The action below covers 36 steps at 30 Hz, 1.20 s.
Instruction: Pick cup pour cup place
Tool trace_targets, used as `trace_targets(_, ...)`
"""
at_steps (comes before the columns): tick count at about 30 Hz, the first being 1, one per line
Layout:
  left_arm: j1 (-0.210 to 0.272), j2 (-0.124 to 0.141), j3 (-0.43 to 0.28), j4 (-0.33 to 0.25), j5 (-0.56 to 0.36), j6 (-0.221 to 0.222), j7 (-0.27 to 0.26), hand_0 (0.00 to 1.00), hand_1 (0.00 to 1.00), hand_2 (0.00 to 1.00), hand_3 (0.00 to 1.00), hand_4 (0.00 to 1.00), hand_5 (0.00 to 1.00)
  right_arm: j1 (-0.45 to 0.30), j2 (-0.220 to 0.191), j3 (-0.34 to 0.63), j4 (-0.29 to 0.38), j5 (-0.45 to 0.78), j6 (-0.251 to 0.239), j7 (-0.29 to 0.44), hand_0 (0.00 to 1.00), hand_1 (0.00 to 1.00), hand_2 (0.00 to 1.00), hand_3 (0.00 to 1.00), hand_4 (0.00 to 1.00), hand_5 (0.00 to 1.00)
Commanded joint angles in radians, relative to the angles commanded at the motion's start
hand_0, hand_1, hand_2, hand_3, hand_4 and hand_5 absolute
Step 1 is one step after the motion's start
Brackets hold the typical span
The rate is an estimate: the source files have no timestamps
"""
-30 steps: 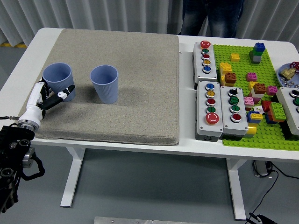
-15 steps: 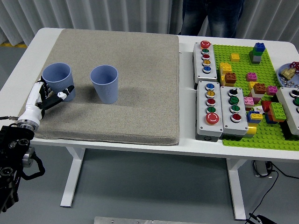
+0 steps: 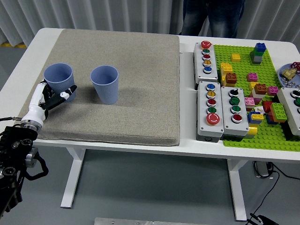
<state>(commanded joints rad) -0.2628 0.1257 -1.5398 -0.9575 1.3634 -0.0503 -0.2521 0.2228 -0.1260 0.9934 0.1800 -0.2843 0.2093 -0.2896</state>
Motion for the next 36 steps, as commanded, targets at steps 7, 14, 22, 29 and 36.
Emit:
trace_targets(7,-0.003,-0.003,-0.002,0.001,-0.003,0.001,0.0,0.802,0.893,0.998,0.998,0.885,0.282,0.0,0.0,0.001,0.0,0.0,0.0,0.0,0.764,0.696,0.71,0.609,0.156,0.403)
trace_targets(14,-0.007,-0.005,-0.002,0.003,-0.015,0.018,0.007,0.801,0.886,0.998,0.998,0.877,0.291,0.0,-0.001,-0.001,0.0,0.001,0.001,0.001,0.763,0.696,0.71,0.609,0.157,0.402)
trace_targets(22,-0.006,-0.009,0.0,-0.002,-0.012,0.046,0.009,0.693,0.765,0.991,0.998,0.834,0.316,0.0,0.0,0.0,0.0,-0.001,0.001,0.0,0.763,0.696,0.71,0.609,0.156,0.401)
trace_targets(29,-0.002,-0.011,0.003,-0.004,-0.007,0.068,0.005,0.671,0.715,0.925,0.985,0.807,0.32,-0.001,0.0,0.004,0.0,-0.006,0.002,-0.001,0.764,0.696,0.71,0.609,0.157,0.4)
trace_targets(36,0.0,-0.014,0.011,-0.011,-0.003,0.081,-0.004,0.619,0.673,0.877,0.953,0.789,0.321,-0.001,0.0,0.004,0.0,-0.005,0.001,0.0,0.764,0.696,0.71,0.609,0.158,0.397)
